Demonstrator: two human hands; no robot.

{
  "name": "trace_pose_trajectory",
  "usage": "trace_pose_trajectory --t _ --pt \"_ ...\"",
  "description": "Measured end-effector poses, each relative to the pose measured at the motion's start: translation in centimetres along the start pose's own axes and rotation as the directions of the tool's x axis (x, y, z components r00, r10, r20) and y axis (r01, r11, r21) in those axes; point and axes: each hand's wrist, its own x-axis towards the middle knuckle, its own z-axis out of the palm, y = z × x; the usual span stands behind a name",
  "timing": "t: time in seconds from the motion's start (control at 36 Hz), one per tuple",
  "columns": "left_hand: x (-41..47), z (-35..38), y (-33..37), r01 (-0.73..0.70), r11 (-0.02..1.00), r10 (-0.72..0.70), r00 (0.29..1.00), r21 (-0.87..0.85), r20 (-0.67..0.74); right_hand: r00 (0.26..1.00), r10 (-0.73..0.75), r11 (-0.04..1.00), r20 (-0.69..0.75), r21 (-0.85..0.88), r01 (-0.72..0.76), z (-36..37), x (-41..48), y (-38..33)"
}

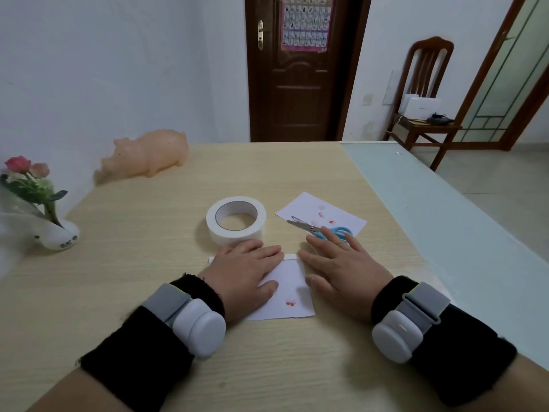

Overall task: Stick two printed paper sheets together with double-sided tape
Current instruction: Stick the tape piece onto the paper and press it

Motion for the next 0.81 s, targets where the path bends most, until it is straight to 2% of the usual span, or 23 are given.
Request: trace_pose_trajectory --t 0.08,0.17,0.25,0.36,0.42,0.53,0.67,0.81 --pt "-0.3 -0.4 -0.2 -0.025 1.0 0.025 0.997 0.009 -0.078 1.0 -0.007 1.0 -0.014 0.006 0.007 0.1 0.0 0.0" --pt "-0.7 -1.0 -0.3 -0.144 0.989 0.139 0.978 -0.019 -0.156 0.999 -0.007 0.999 -0.048 0.037 0.009 0.0 0.1 -0.1" --pt "-1.2 -1.4 -0.1 -0.202 0.979 0.201 0.975 -0.002 -0.092 0.995 -0.006 0.997 -0.098 0.077 0.014 -0.2 0.0 0.0" --pt "-1.8 -1.7 0.2 -0.15 0.988 0.15 0.989 0.02 0.0 0.932 -0.098 0.992 -0.348 0.042 0.12 -0.3 0.2 -0.1" --pt "-1.8 -1.6 0.4 -0.135 0.99 0.134 0.991 0.039 0.007 0.908 -0.114 0.988 -0.403 0.045 0.145 -0.2 0.3 -0.4" --pt "-1.6 -1.4 0.6 -0.077 0.99 0.072 0.996 0.117 0.045 0.909 -0.178 0.981 -0.376 0.006 0.195 -0.2 0.5 -1.1" --pt "-1.9 -1.2 1.0 -0.035 0.988 0.032 0.999 0.15 0.023 0.931 -0.186 0.982 -0.313 -0.032 0.186 0.0 0.2 -1.7" --pt "-2.2 -1.1 1.3 -0.01 0.988 0.009 1.0 0.152 0.008 0.98 -0.15 0.984 -0.131 -0.114 0.135 -1.0 -0.3 -2.7"
